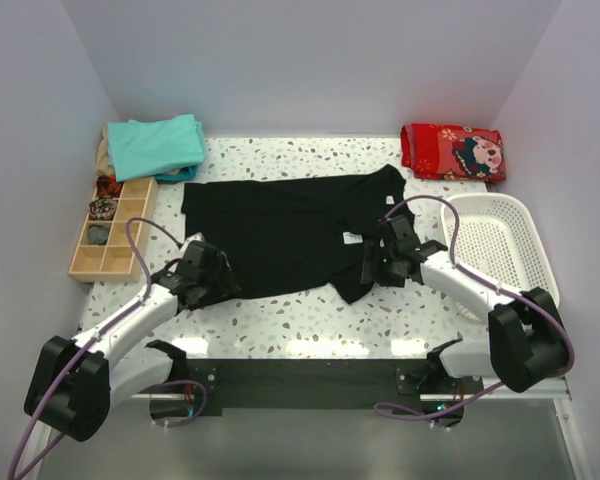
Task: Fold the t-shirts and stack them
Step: Grap the side of the flattened tshirt closest away from the robot with both arms
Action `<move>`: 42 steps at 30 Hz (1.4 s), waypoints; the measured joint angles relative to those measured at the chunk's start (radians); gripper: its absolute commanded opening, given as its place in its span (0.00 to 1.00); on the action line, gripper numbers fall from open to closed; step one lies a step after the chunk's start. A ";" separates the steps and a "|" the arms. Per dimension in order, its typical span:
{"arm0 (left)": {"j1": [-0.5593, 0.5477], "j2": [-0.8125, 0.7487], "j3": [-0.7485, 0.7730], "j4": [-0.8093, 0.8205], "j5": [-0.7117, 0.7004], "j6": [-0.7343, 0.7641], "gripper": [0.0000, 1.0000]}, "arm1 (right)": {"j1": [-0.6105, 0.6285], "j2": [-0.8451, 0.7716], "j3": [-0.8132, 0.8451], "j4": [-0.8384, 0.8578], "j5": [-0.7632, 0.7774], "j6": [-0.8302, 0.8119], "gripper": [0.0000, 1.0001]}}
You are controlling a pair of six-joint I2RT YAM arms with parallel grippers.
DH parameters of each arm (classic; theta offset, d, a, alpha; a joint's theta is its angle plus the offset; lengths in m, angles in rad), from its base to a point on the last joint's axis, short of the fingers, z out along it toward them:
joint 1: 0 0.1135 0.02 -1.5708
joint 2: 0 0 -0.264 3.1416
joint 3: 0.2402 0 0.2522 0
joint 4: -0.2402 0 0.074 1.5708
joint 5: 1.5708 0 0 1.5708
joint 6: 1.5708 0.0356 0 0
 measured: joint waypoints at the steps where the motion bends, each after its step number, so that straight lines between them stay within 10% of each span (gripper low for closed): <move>1: -0.005 -0.002 0.011 -0.035 0.000 -0.014 0.86 | 0.000 0.009 0.006 0.000 -0.003 -0.008 0.61; 21: -0.011 0.078 0.157 -0.377 -0.221 -0.257 0.98 | 0.000 0.047 0.075 0.013 0.002 -0.124 0.61; 42: -0.008 0.114 0.069 -0.256 -0.237 -0.272 0.01 | -0.046 0.005 0.075 -0.010 0.025 -0.120 0.61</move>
